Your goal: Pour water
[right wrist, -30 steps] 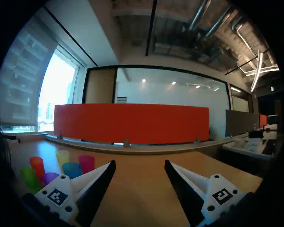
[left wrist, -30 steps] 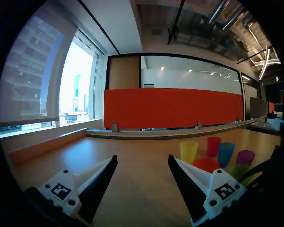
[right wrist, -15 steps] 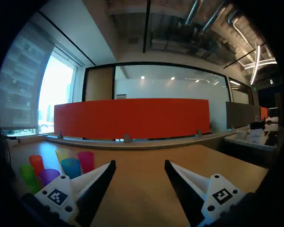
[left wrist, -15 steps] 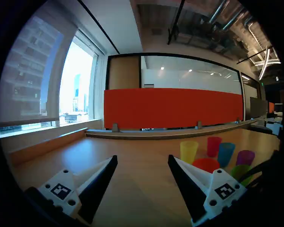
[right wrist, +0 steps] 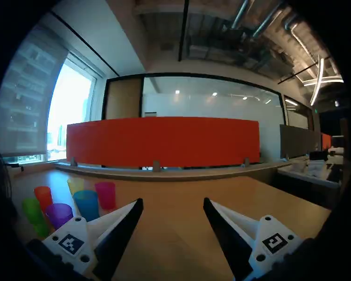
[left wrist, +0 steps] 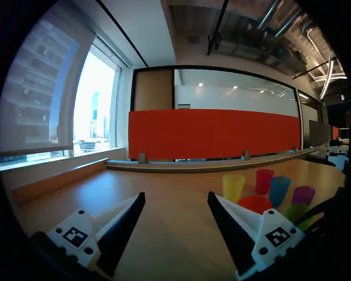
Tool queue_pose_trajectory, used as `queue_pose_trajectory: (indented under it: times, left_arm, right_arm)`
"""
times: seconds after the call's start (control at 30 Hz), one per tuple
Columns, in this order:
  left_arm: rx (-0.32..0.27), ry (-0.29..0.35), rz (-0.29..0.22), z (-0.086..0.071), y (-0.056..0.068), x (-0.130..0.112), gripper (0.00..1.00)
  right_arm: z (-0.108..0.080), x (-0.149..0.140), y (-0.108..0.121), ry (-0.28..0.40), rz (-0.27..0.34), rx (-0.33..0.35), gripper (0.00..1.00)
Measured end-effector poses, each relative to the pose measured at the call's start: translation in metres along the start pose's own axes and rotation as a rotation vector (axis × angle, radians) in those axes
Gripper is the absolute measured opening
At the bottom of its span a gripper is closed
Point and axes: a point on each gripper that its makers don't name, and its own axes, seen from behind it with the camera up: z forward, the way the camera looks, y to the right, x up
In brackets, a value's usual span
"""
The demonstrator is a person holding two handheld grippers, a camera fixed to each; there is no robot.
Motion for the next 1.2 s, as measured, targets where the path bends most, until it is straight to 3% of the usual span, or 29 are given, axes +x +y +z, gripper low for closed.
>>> queue_pose_trajectory:
  times: [1.2]
  left_arm:
    - [0.000,0.000,0.000,-0.0004,-0.0004,0.0003,0.99]
  right_arm:
    - [-0.0030,0.0021,-0.0033,-0.009,-0.001,0.000,1.00]
